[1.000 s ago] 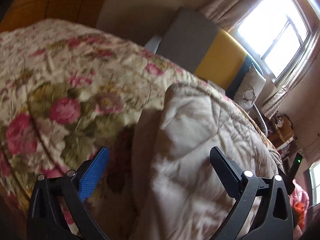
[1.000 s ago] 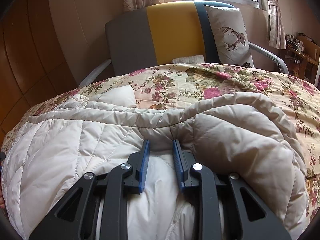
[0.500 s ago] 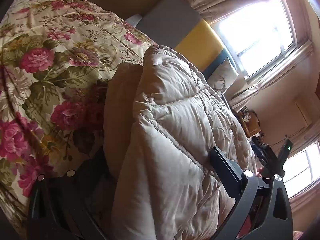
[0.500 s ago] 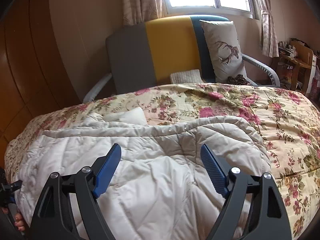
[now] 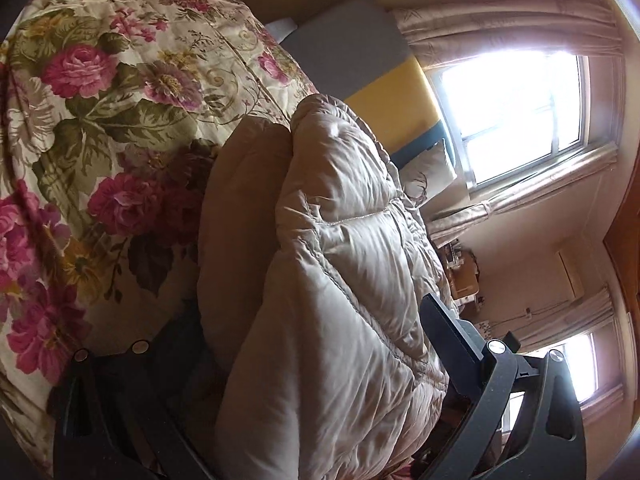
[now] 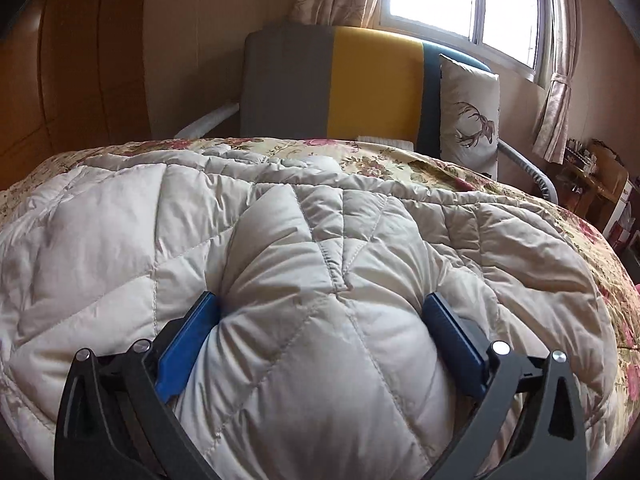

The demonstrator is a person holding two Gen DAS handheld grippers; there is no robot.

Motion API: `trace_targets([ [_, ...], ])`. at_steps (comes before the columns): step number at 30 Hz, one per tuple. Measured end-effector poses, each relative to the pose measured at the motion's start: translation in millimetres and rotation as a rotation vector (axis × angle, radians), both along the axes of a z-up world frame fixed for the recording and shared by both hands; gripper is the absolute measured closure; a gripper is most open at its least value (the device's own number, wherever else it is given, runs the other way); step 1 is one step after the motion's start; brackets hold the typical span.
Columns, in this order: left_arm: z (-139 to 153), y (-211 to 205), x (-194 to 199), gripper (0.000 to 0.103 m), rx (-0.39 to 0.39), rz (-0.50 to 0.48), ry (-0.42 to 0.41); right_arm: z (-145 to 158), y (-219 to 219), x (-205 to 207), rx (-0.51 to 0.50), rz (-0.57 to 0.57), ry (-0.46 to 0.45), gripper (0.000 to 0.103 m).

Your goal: Fold large clothes

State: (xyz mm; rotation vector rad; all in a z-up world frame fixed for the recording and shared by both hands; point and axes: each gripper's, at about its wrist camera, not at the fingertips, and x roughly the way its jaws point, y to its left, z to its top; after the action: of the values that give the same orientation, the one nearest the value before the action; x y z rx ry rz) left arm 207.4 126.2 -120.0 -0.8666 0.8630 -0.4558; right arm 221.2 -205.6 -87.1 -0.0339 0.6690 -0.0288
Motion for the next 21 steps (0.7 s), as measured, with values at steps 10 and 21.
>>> trace_targets([
  [10, -3, -4, 4, 0.006, -0.075, -0.016, 0.058, -2, -8, -4, 0.055, 0.009, -0.022, 0.002],
  [21, -13, -2, 27, 0.041, -0.068, -0.076, 0.118, -1, -9, -2, 0.057, 0.013, -0.016, 0.002],
])
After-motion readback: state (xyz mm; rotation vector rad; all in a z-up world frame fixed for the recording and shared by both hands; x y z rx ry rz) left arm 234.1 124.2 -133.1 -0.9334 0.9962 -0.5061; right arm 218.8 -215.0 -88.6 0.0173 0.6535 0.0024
